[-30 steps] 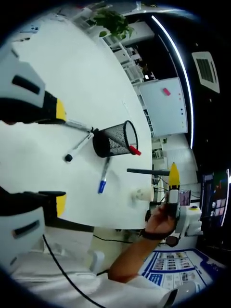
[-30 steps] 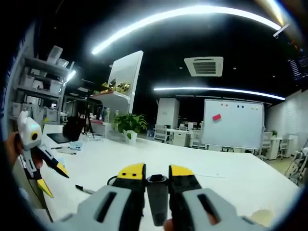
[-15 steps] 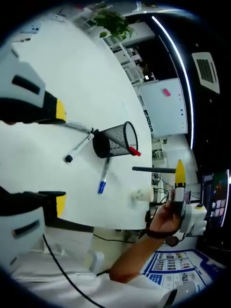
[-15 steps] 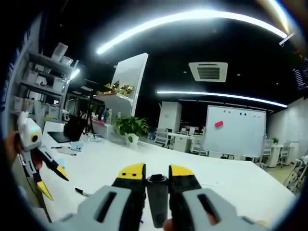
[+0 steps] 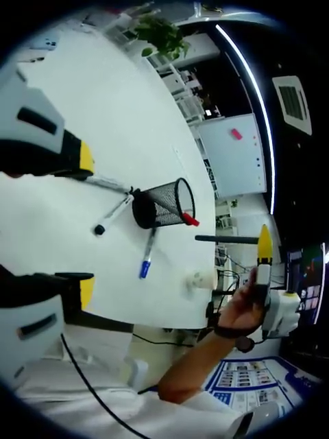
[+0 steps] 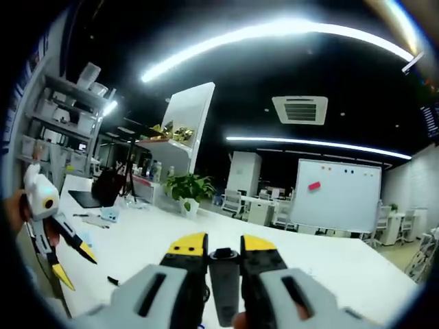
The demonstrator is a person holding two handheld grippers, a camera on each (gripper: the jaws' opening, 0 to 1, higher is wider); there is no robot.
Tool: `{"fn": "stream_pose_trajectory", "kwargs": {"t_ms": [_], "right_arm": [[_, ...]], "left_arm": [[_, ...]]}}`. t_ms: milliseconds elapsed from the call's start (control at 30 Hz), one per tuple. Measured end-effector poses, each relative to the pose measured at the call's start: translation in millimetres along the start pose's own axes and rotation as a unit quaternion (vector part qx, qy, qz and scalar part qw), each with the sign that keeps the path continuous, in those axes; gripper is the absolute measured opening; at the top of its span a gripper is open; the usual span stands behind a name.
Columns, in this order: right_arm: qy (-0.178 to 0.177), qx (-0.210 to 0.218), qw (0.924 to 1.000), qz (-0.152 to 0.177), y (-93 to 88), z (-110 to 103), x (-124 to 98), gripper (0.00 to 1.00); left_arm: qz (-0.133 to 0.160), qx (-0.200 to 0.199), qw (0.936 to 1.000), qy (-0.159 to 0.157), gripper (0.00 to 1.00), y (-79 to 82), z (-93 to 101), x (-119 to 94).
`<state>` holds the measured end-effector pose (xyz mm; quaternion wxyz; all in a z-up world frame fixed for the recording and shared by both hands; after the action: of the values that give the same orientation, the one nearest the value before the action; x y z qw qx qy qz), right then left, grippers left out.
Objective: Place the scattered laser pointers and whiteboard markers into the pen holder and stack the scattered paper cups together
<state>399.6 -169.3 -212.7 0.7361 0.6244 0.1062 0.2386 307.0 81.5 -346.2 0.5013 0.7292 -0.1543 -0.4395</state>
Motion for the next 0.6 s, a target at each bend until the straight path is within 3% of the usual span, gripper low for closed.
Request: {"fn": "stream_pose_trajectory", "kwargs": {"t_ms": [600], "right_arm": [[0.001, -0.014, 0.9997, 0.021, 21.3, 0.0, 13.8, 0.18]], "left_arm": [[0.000, 0.002, 1.0000, 0.001, 0.57, 0.3, -0.2, -1.8]]}}
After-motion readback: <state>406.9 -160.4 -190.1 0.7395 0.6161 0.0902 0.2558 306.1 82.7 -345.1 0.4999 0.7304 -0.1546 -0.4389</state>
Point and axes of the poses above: the point that each gripper's makers call its tool centre point, and the gripper's own axes: x roughly forward along the fingers, z roughly to its right, y roughly out of its top, the point moved 7 cm from there along -x, roughly backward along the fingers, and after that the axes turned 1 degree about -y, right-handed, at the moved point
